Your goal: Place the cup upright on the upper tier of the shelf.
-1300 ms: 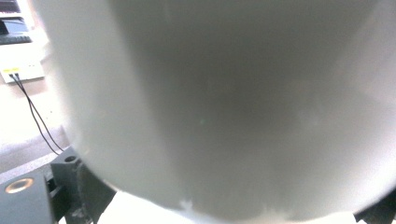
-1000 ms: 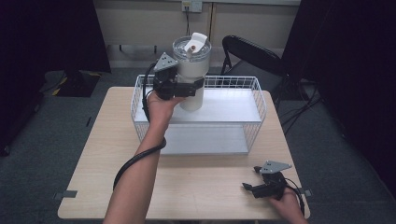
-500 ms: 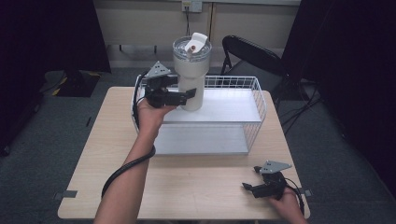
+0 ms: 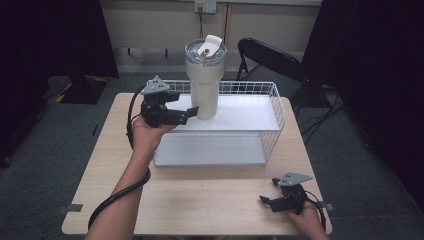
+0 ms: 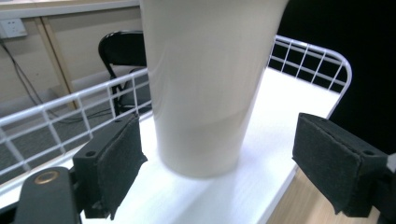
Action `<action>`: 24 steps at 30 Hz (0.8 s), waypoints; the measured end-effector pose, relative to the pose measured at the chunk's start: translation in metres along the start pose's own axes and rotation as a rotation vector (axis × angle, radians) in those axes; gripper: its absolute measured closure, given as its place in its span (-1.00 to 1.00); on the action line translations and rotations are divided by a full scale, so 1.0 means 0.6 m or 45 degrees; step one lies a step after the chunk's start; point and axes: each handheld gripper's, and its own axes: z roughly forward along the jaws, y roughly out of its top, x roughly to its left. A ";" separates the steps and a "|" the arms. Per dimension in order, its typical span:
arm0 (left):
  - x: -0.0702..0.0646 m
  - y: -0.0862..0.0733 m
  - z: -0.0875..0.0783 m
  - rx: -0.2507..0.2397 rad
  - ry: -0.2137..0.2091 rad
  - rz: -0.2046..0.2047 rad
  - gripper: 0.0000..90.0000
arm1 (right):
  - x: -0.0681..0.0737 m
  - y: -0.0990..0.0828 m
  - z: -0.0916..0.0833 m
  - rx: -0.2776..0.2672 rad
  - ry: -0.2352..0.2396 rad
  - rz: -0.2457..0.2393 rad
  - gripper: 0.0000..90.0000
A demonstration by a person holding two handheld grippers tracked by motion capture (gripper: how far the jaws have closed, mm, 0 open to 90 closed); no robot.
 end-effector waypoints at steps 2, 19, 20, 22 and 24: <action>-0.002 -0.005 -0.006 0.006 -0.003 0.004 -0.65 | 0.000 0.000 0.000 0.000 0.000 0.000 -0.66; -0.024 -0.042 -0.036 0.045 0.000 0.018 -0.65 | 0.000 -0.001 0.000 -0.001 -0.003 0.001 -0.66; -0.025 -0.043 -0.037 0.045 0.002 0.021 -0.65 | 0.000 -0.001 0.000 -0.001 -0.003 0.000 -0.66; -0.028 -0.045 -0.040 0.053 -0.010 0.027 -0.65 | 0.000 -0.001 0.000 -0.001 -0.003 0.000 -0.66; -0.031 -0.047 -0.042 0.060 -0.014 0.025 -0.65 | 0.001 -0.001 -0.001 0.001 -0.002 0.002 -0.66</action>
